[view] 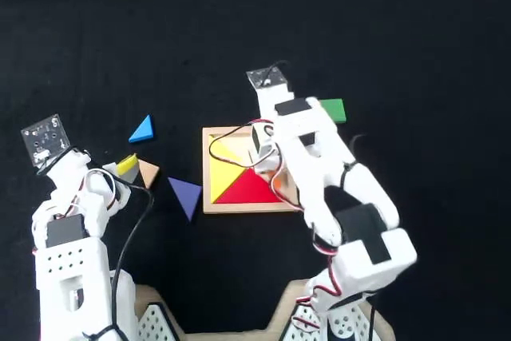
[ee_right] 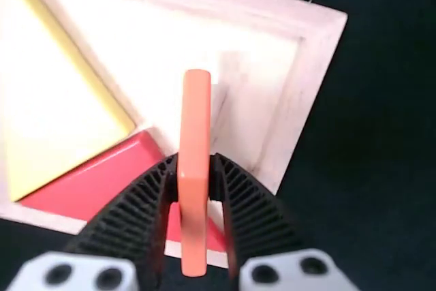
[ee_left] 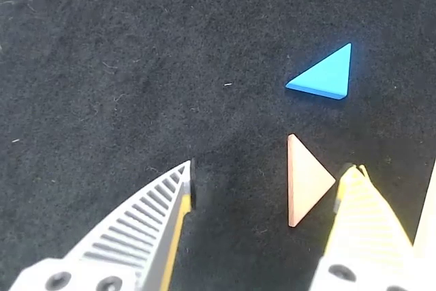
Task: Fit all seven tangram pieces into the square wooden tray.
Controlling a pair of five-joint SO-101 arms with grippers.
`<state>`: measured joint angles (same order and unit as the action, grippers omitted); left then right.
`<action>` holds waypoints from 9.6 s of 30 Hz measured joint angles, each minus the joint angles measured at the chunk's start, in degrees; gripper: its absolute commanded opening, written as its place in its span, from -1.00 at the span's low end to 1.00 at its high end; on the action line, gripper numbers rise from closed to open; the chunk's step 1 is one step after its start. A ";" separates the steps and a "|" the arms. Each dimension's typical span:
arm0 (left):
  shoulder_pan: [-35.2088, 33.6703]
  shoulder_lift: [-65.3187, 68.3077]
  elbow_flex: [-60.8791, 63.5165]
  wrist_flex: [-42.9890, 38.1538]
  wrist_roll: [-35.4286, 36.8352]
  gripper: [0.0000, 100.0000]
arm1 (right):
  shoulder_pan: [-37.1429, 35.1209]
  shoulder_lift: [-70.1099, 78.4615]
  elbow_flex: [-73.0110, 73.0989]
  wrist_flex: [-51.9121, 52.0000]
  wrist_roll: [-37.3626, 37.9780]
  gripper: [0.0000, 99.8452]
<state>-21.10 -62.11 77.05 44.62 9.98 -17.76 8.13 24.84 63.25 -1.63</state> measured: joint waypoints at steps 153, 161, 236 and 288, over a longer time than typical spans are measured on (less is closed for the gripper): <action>30.51 7.74 -14.24 19.87 -50.99 -0.33 | 23.82 -22.77 26.90 -36.57 3.52 -0.98; 30.51 26.46 -26.11 25.85 -82.64 -0.33 | 22.07 -19.78 26.90 -36.66 5.10 -0.98; 25.41 81.49 -65.32 -4.13 -43.69 -0.34 | 22.15 -9.67 18.29 -32.53 5.36 -0.98; 22.59 49.58 -35.60 9.14 -69.71 -0.33 | 20.84 -9.67 18.29 -32.53 8.35 -0.98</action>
<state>1.49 -12.53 41.45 53.76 -59.74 3.08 -1.54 43.12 30.73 6.73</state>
